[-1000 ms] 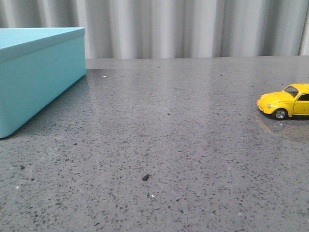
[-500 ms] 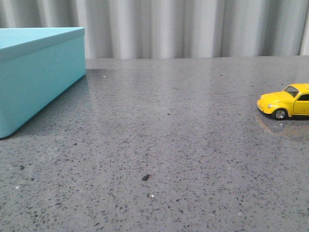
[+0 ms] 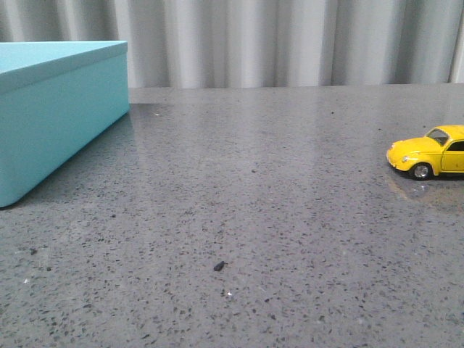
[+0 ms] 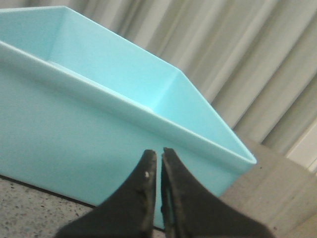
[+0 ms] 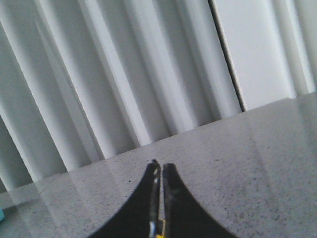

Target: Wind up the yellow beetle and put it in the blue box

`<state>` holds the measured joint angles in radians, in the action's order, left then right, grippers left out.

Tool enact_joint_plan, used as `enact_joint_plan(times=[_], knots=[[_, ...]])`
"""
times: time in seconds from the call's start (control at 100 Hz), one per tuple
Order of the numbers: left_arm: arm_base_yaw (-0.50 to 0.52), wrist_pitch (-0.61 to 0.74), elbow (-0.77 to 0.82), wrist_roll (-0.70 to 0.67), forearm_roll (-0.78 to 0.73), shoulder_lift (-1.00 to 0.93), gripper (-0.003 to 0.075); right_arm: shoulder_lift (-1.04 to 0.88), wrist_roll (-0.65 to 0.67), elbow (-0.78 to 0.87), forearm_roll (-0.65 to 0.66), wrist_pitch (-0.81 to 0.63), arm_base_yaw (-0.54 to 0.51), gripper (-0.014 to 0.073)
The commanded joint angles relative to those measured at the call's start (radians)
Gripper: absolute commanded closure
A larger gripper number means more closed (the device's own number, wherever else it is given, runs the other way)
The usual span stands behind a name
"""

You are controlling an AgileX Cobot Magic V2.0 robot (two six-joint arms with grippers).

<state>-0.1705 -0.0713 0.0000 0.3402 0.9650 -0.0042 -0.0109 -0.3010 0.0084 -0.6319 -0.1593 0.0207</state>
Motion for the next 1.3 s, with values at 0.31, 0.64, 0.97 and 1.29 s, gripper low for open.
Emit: enact_joint_plan(times=[0.31,0.64,0.97,1.29], knots=[[-0.006,0.091,-0.015,-0.008,0.132,-0.001,0.0741,0.010,-0.003,-0.146,-0.109,0.194,-0.002,0.0648],[-0.006,-0.283,-0.379,-0.008,-0.389,0.293,0.0741,0.361,-0.021,-0.485,0.032,0.579,-0.002,0.0648],[-0.098,-0.328,-0.543,-0.008,-0.499,0.425,0.0741,0.829,-0.021,-0.909,0.138,1.032,-0.002,0.0645],[-0.111,-0.328,-0.543,-0.008,-0.499,0.425,0.0741,1.151,0.103,-1.150,0.392,1.231,0.026,0.0645]])
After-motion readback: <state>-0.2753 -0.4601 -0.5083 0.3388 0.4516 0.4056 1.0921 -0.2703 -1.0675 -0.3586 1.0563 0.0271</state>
